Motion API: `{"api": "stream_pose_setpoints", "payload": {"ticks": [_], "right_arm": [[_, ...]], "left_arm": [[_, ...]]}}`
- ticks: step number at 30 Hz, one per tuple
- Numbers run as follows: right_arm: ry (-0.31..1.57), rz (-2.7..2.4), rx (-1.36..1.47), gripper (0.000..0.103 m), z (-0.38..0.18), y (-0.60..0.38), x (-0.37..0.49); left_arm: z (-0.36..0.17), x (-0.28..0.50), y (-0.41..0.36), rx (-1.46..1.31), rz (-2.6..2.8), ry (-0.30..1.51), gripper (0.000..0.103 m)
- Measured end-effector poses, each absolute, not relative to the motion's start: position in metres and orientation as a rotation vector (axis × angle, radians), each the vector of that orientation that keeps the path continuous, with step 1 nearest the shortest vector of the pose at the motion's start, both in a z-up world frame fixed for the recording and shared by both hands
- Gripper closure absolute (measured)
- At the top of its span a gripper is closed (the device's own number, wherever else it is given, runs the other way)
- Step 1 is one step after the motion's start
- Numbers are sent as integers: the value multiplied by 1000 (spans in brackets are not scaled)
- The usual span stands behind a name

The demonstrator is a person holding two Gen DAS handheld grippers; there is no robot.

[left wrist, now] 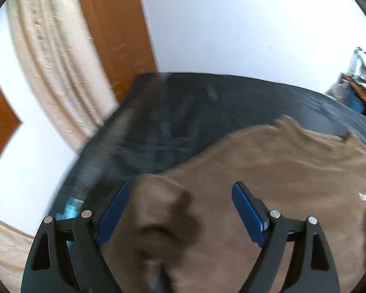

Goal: Fold clothes

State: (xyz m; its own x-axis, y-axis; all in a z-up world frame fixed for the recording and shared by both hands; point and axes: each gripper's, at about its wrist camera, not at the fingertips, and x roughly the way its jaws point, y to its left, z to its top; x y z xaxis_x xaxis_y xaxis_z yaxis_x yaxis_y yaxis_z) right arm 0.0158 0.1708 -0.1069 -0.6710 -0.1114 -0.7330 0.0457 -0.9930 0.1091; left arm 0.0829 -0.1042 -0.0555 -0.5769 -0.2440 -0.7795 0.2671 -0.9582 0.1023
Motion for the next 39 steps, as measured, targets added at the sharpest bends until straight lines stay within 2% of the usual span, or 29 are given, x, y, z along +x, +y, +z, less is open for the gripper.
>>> {"api": "stream_pose_setpoints", "payload": {"ticks": [7,10,16,19,28,34,39], "right_arm": [[-124,-2789,1261,2,-109,182,13],[-66,-2756,1335,2,-116,185,3],[129,-2711,1404,1,-122,171,-20],[129,-2704,1411,1,-122,175,-33],[134,-2739,1406,1,-123,175,-49],[110,-2711,1370,1,-123,180,-45],[39,-2710,1289,1,-103,199,-8]], "left_arm": [[-115,51,-74,1332,-2438,-93,14],[-124,53,-92,1273,-2436,-35,8],[-130,40,-127,1256,-2473,111,2],[-131,28,-142,1284,-2508,152,1],[-136,-31,-166,1324,-2581,56,0],[-141,-33,-175,1331,-2586,77,0],[-139,-32,-169,1329,-2565,60,0]]}}
